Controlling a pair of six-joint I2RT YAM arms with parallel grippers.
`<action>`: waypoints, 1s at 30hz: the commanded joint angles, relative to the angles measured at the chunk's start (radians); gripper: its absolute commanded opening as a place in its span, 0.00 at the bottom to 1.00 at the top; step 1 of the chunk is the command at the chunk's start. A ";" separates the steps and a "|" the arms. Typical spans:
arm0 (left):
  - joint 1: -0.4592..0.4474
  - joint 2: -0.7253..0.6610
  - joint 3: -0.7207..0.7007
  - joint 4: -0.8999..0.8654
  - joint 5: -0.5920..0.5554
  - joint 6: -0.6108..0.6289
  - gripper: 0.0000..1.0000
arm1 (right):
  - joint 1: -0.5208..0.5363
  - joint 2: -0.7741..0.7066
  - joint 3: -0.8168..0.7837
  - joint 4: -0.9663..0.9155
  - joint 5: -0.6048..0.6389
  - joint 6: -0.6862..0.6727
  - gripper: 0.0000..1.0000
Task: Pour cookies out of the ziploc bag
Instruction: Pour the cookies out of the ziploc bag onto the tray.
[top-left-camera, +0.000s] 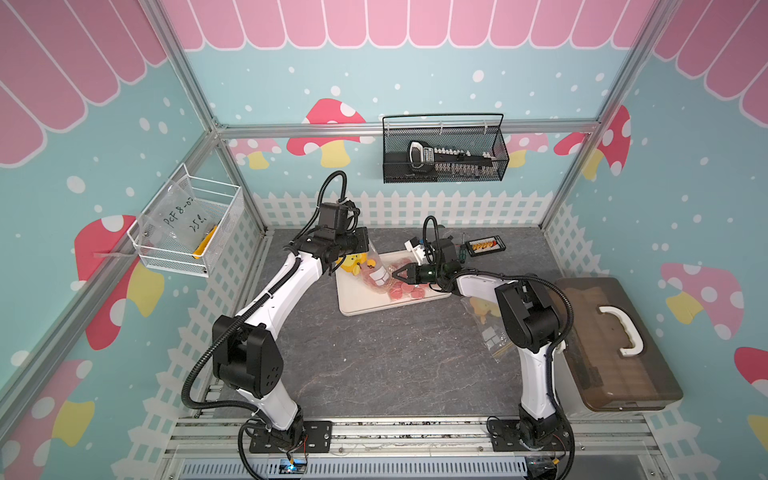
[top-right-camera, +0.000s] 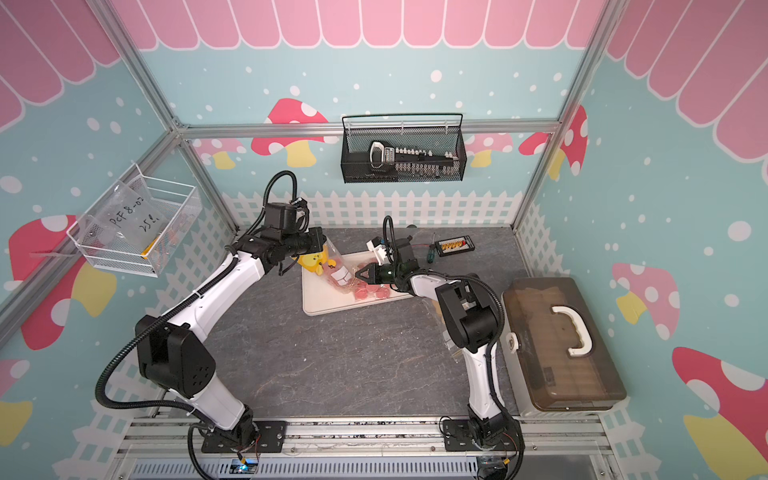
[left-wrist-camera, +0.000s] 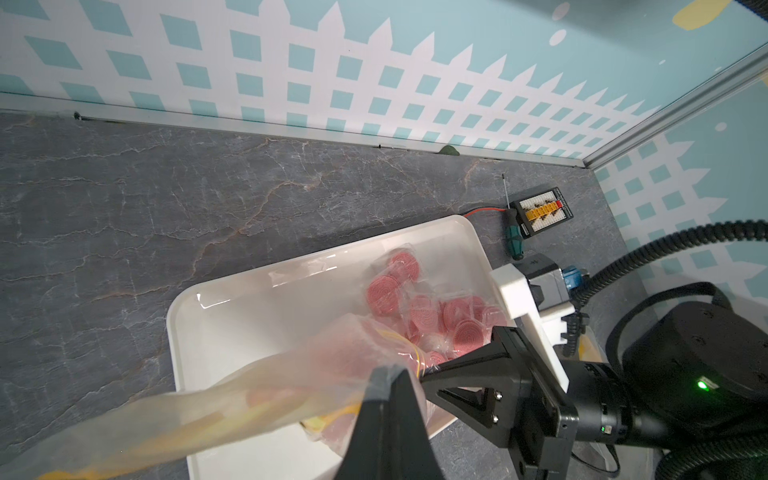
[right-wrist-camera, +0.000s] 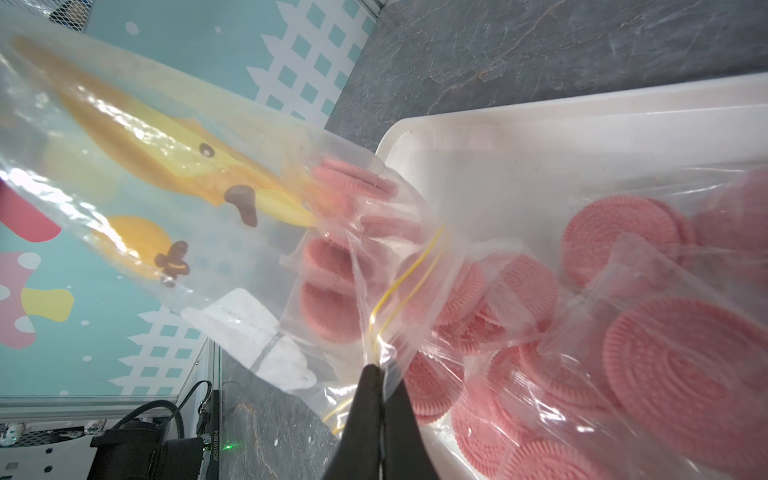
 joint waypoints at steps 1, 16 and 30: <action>-0.004 -0.029 0.021 -0.008 -0.026 0.033 0.00 | 0.011 0.018 0.028 -0.007 -0.031 -0.018 0.01; -0.004 -0.065 0.019 -0.045 -0.073 0.083 0.00 | 0.027 0.051 0.048 0.043 -0.025 0.028 0.01; -0.004 -0.075 0.026 -0.062 -0.092 0.112 0.00 | 0.037 0.076 0.065 0.042 -0.028 0.031 0.01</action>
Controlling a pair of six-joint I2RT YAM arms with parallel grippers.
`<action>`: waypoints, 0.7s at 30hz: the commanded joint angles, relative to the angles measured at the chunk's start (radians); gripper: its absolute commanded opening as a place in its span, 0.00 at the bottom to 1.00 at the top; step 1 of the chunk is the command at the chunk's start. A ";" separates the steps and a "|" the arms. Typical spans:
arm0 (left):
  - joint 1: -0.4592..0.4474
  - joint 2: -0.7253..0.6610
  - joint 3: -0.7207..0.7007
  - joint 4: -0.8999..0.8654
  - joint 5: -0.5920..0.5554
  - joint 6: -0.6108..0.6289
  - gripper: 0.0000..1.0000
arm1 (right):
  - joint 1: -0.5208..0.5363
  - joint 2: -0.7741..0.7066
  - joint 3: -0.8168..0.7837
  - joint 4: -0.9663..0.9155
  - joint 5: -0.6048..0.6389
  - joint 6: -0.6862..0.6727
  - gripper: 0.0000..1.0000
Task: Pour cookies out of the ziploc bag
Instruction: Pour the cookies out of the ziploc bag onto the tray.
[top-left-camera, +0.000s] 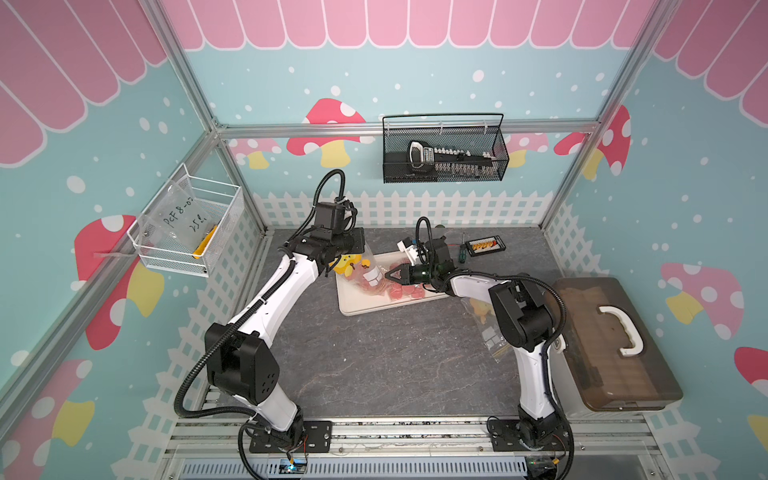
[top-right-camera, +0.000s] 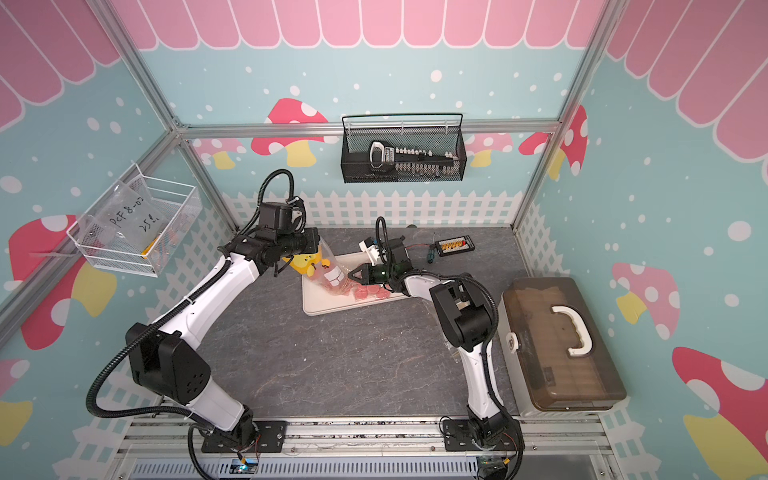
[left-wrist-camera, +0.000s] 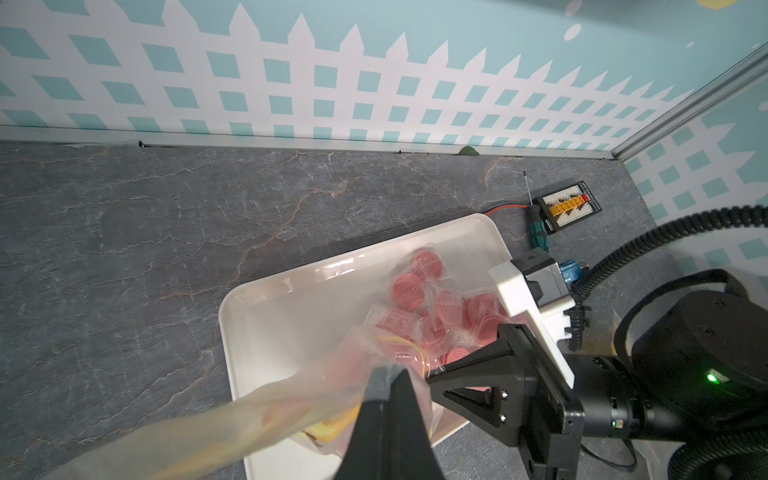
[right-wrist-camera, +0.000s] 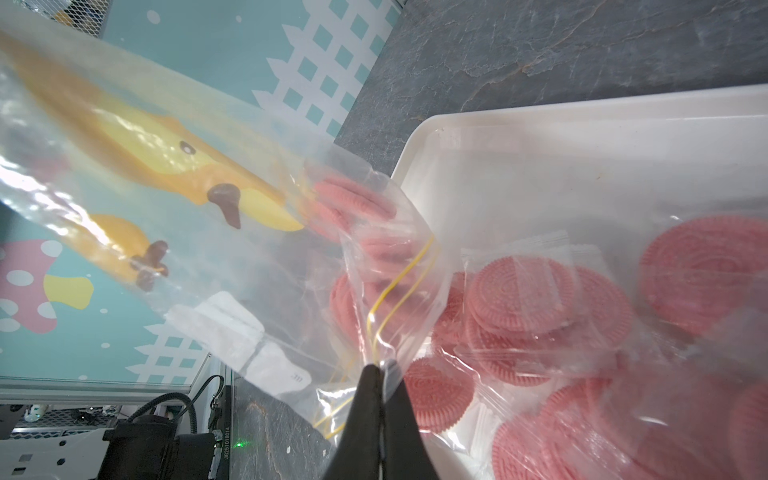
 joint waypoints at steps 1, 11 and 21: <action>-0.003 -0.030 0.023 -0.013 -0.030 0.037 0.00 | 0.005 0.040 0.030 0.011 -0.013 0.006 0.01; -0.004 -0.036 0.031 -0.018 -0.068 0.062 0.00 | 0.014 0.048 0.050 0.010 -0.014 0.006 0.01; -0.013 -0.019 0.073 -0.021 -0.027 0.047 0.00 | 0.013 0.053 0.052 0.057 -0.009 0.034 0.01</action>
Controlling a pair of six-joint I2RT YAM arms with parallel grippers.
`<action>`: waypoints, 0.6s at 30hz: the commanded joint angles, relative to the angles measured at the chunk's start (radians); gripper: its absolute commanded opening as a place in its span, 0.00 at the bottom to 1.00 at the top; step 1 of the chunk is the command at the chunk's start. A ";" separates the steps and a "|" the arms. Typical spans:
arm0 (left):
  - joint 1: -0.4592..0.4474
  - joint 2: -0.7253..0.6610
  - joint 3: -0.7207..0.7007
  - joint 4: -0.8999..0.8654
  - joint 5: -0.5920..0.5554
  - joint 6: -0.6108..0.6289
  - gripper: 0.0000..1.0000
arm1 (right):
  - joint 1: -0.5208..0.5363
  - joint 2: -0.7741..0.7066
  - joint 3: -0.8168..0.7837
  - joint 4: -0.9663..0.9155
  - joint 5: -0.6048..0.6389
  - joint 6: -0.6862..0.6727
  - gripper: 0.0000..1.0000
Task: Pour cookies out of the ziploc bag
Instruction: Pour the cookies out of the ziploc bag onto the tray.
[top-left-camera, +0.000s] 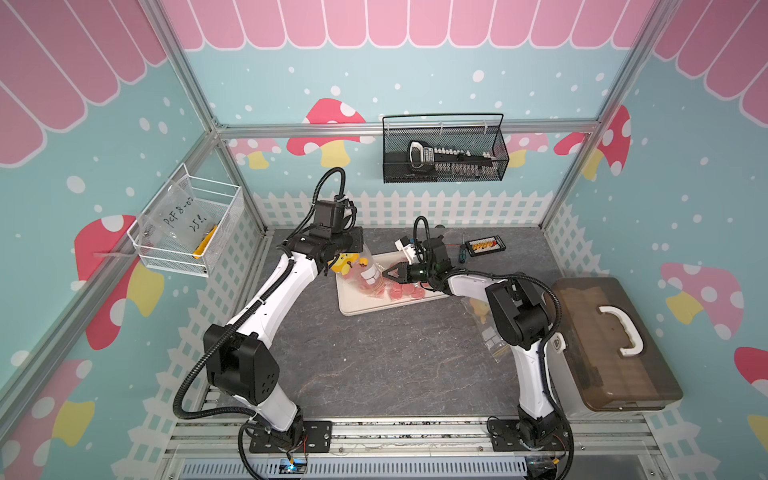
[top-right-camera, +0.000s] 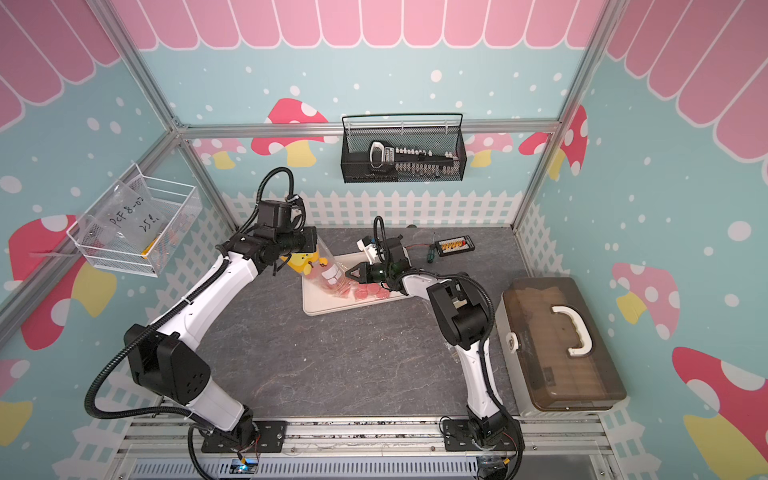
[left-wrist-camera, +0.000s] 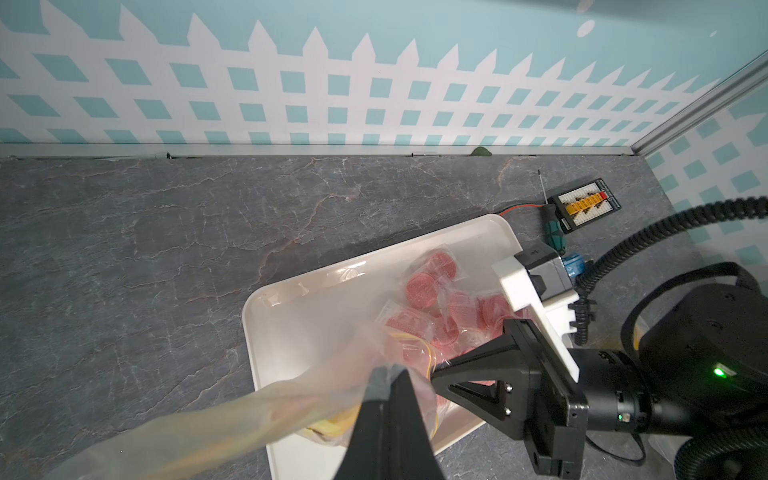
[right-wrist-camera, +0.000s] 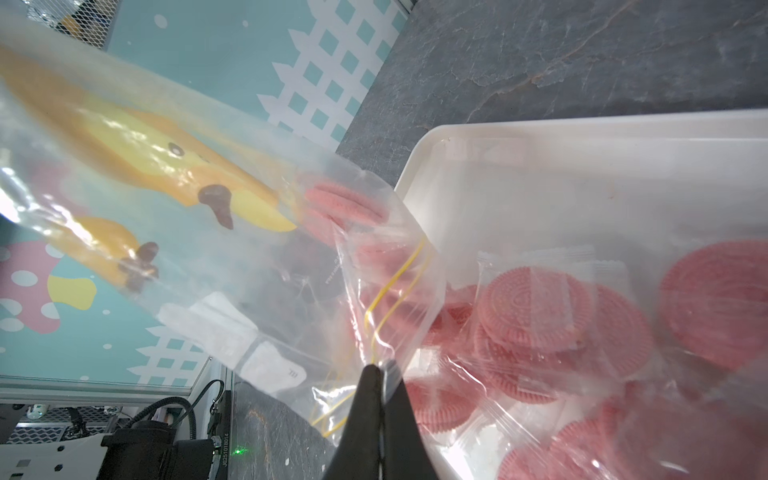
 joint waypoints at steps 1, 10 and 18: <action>-0.008 -0.017 0.038 0.007 0.011 0.018 0.00 | 0.005 0.029 0.019 0.026 -0.008 0.021 0.01; -0.020 -0.018 0.017 -0.005 -0.061 0.054 0.00 | 0.006 0.042 0.029 0.027 -0.009 0.023 0.01; -0.020 -0.019 0.019 -0.008 -0.093 0.070 0.00 | 0.007 0.051 0.046 0.036 -0.015 0.036 0.01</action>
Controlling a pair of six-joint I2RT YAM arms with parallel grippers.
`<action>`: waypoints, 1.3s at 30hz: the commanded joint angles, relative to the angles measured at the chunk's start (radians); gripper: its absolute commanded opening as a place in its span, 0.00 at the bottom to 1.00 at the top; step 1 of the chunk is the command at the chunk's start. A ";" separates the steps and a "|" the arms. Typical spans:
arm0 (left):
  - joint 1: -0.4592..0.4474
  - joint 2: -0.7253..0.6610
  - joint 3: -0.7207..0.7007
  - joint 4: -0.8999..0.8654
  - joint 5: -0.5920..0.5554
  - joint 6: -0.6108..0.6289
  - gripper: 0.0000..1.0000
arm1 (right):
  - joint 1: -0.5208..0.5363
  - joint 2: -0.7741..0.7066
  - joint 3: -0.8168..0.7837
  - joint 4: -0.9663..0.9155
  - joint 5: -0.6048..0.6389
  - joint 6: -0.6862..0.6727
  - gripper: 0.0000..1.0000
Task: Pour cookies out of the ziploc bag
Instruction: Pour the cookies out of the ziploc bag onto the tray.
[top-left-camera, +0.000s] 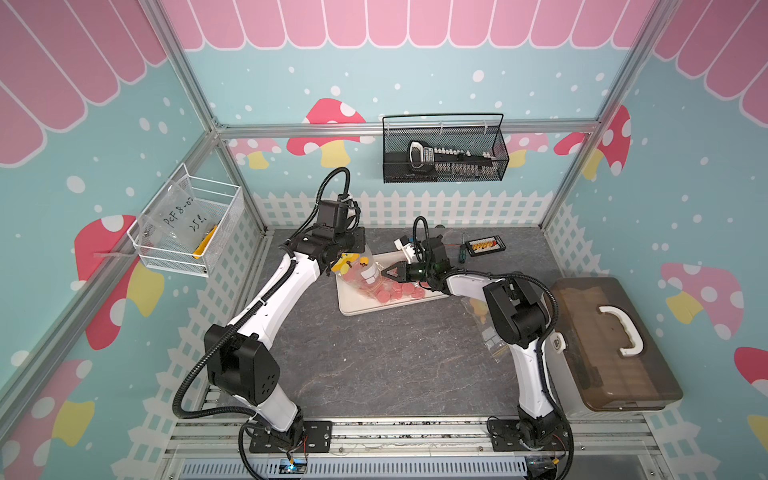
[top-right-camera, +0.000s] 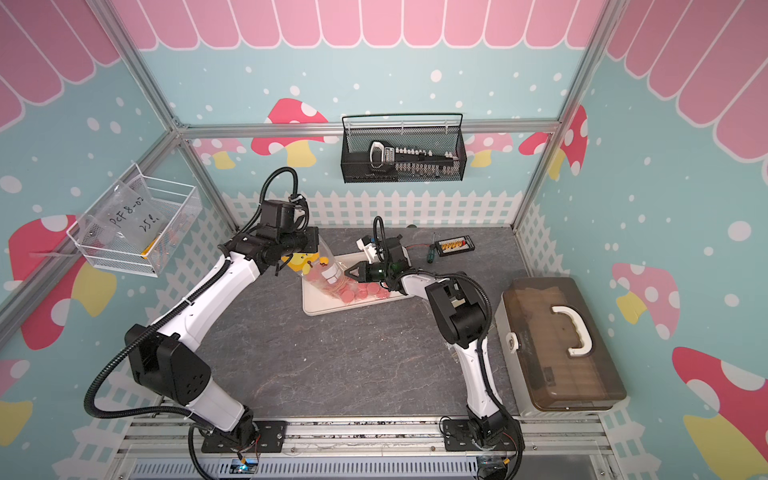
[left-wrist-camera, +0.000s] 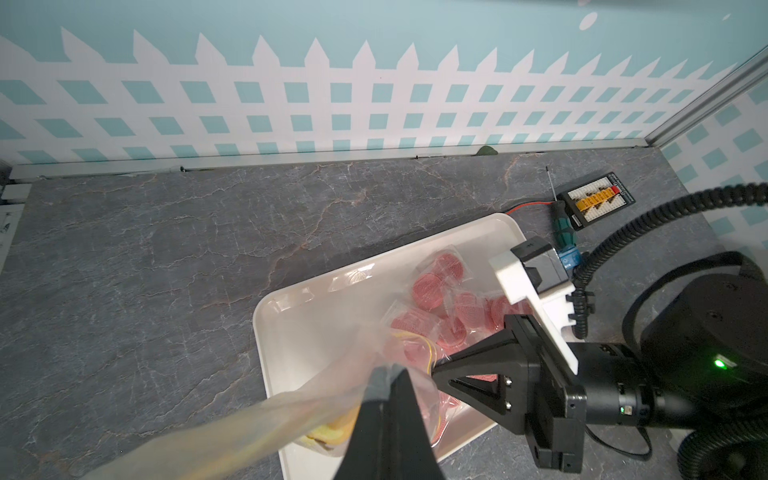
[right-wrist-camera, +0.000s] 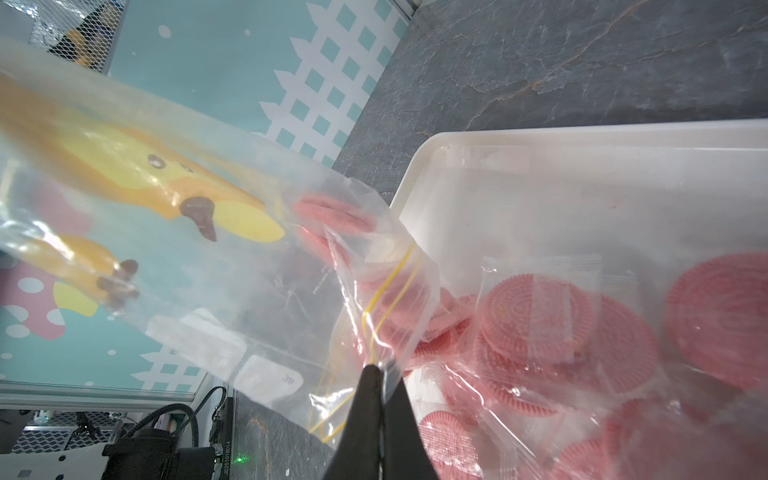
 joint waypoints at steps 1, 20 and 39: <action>0.000 -0.015 0.015 0.000 -0.037 0.036 0.00 | 0.007 0.030 0.029 0.016 -0.014 0.012 0.01; -0.016 0.004 0.056 -0.002 -0.100 0.083 0.00 | 0.013 0.068 0.056 0.024 -0.006 0.014 0.01; -0.016 0.069 0.032 0.054 -0.129 0.108 0.00 | -0.003 0.124 0.095 0.034 0.015 0.035 0.01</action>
